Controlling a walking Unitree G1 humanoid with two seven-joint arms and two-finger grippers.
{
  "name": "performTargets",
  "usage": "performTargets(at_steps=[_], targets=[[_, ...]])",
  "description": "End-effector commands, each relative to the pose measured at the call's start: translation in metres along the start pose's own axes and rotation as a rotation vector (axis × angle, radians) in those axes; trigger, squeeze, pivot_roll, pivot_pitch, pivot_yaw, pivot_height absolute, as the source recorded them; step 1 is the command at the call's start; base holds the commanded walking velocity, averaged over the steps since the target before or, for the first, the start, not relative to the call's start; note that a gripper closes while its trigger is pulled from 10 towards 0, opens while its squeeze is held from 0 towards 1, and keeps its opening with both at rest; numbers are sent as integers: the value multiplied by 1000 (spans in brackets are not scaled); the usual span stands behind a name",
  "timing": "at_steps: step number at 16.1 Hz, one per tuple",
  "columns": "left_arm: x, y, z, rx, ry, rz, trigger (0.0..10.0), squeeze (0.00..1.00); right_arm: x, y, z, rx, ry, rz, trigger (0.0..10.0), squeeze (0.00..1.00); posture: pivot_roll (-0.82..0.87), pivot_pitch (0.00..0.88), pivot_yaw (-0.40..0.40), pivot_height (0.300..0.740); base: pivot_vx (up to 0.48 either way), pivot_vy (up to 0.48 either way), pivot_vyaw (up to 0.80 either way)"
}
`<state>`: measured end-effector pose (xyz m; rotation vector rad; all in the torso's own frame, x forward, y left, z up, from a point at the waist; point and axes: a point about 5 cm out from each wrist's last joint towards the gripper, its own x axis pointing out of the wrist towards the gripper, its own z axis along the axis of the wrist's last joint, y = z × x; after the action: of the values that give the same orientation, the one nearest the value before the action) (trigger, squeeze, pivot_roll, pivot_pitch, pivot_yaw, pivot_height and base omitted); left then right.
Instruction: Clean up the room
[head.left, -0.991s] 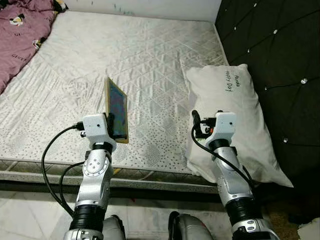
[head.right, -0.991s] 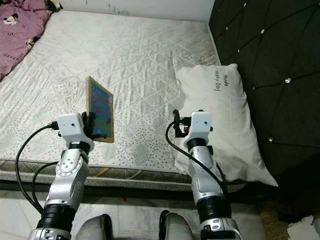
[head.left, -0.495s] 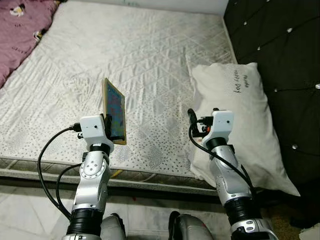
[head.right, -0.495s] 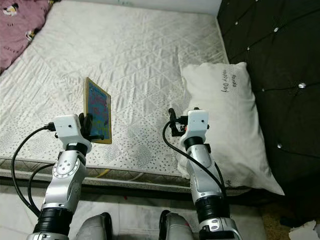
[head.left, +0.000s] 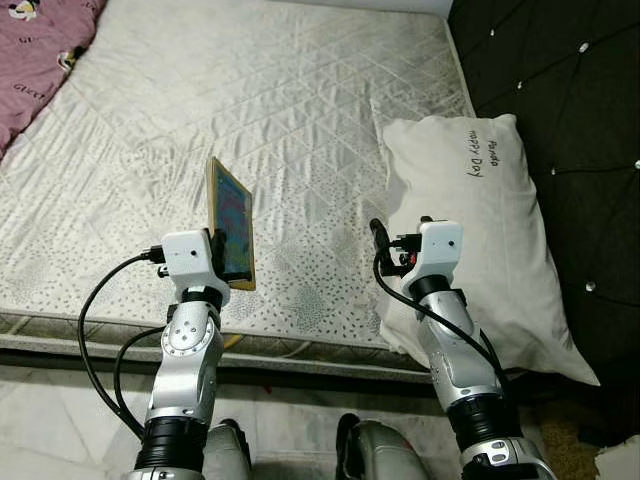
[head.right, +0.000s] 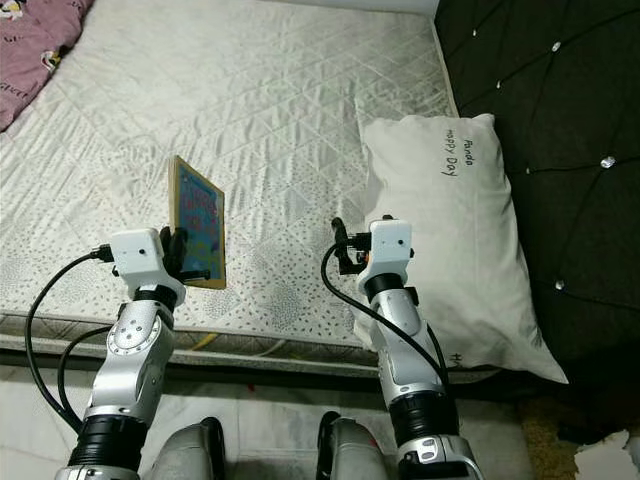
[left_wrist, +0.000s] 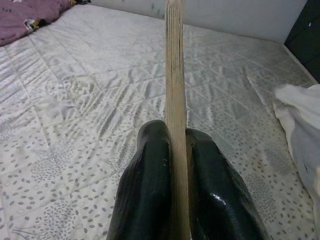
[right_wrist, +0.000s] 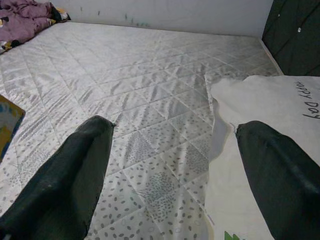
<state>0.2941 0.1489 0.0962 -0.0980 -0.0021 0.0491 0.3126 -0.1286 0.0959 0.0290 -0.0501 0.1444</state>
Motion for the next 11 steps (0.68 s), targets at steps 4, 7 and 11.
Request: performTargets(at_steps=[4,7,11], targets=[[1,-2,8,-4,-29,-5,10000,0,0,-1,3,-5,-2,8,10000,0,-26,216,-49,708,0,0,0],[2,-3,8,-2,-28,-8,10000,0,0,0,3,-7,0,11,10000,0,-28,218,-48,670,0,0,0],[2,-3,8,-2,-28,-7,10000,0,0,0,3,-8,1,13,10000,0,-29,219,-49,637,0,0,0]])
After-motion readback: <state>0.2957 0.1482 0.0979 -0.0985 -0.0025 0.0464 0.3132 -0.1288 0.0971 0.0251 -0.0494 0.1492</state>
